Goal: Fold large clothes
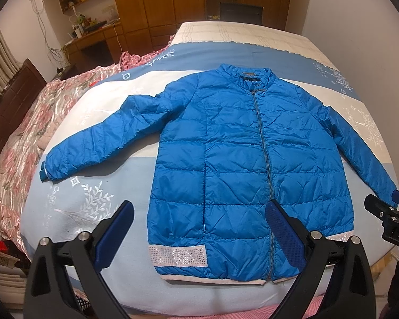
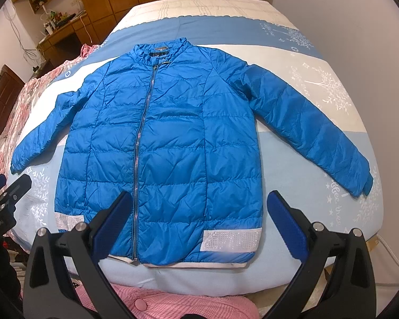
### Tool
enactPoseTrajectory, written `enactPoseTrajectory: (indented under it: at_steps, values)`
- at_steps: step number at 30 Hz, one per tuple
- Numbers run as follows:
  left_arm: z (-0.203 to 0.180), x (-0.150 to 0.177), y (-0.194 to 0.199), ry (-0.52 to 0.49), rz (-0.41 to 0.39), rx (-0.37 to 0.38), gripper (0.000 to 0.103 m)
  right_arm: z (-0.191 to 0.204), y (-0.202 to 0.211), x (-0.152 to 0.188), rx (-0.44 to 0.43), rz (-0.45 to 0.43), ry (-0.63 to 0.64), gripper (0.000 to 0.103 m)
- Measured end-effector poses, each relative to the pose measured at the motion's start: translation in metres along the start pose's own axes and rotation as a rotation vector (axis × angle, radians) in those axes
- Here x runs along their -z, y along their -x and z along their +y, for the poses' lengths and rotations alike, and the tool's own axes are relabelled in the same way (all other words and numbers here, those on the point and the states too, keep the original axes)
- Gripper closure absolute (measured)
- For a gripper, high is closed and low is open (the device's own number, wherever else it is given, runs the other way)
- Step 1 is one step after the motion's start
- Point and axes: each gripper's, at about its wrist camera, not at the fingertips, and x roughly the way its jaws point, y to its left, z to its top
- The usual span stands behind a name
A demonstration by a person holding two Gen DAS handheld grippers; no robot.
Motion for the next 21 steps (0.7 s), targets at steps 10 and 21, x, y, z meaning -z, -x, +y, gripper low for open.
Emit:
enactPoseTrajectory:
  at_steps: [10, 21]
  values:
    - [0.0001, -0.0001, -0.0001, 0.000, 0.000, 0.001, 0.004, 0.0028, -0.0013, -0.0003, 0.001, 0.003, 0.005, 0.003]
    - [0.0000, -0.0003, -0.0002, 0.001, 0.002, 0.002, 0.004, 0.0035, -0.0019, 0.0002, 0.000, 0.003, 0.006, 0.003]
